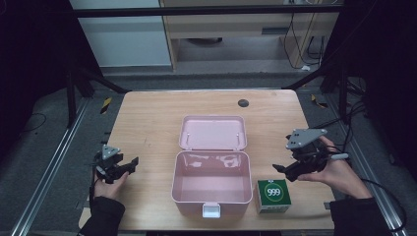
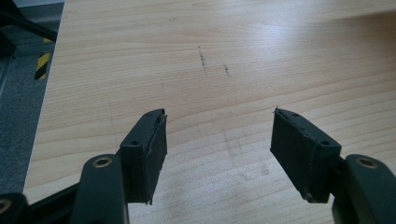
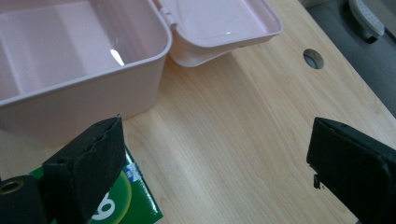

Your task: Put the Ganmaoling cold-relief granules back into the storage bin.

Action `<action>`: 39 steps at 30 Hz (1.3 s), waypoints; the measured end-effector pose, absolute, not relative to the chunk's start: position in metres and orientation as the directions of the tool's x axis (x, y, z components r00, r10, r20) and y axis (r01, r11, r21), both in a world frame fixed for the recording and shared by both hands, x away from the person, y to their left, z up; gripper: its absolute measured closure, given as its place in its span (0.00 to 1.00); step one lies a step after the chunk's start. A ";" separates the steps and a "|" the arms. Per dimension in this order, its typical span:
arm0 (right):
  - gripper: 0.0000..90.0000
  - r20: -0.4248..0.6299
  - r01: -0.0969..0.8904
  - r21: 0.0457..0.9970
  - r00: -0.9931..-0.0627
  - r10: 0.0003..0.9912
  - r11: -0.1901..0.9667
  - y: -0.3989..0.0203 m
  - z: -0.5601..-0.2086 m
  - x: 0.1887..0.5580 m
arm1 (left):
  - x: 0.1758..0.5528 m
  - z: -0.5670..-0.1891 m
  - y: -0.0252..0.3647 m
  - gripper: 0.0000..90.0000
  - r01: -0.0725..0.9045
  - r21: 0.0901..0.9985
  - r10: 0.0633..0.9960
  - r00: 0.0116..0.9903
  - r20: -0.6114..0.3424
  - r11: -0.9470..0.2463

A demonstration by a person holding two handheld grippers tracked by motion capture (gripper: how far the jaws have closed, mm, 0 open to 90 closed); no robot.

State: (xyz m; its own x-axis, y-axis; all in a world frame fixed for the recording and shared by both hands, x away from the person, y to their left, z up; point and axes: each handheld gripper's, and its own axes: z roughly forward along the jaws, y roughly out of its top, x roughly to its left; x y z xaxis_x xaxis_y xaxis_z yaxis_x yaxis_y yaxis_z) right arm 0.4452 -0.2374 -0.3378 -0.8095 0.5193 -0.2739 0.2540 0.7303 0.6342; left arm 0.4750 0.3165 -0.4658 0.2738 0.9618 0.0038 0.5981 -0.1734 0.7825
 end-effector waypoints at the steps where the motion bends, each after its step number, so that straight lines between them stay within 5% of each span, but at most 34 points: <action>1: 0.05 -0.275 0.249 0.628 -0.815 0.509 0.737 -0.236 -0.338 0.444 | 0.475 -0.466 0.316 0.39 0.598 0.782 0.962 0.274 0.004 -0.173; 39: 0.03 -0.172 0.138 0.308 -0.965 0.197 0.941 -0.203 -0.385 0.424 | 0.476 -0.469 0.313 0.38 0.613 0.763 0.957 0.289 0.027 -0.207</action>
State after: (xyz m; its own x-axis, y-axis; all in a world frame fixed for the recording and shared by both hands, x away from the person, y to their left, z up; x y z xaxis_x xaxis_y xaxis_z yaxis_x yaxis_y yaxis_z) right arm 0.4241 -0.2025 -0.3846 -0.9652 0.1973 -0.1718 0.1376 0.9414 0.3079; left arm 0.4763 0.3133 -0.4693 0.2893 0.9569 0.0275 0.6129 -0.2072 0.7625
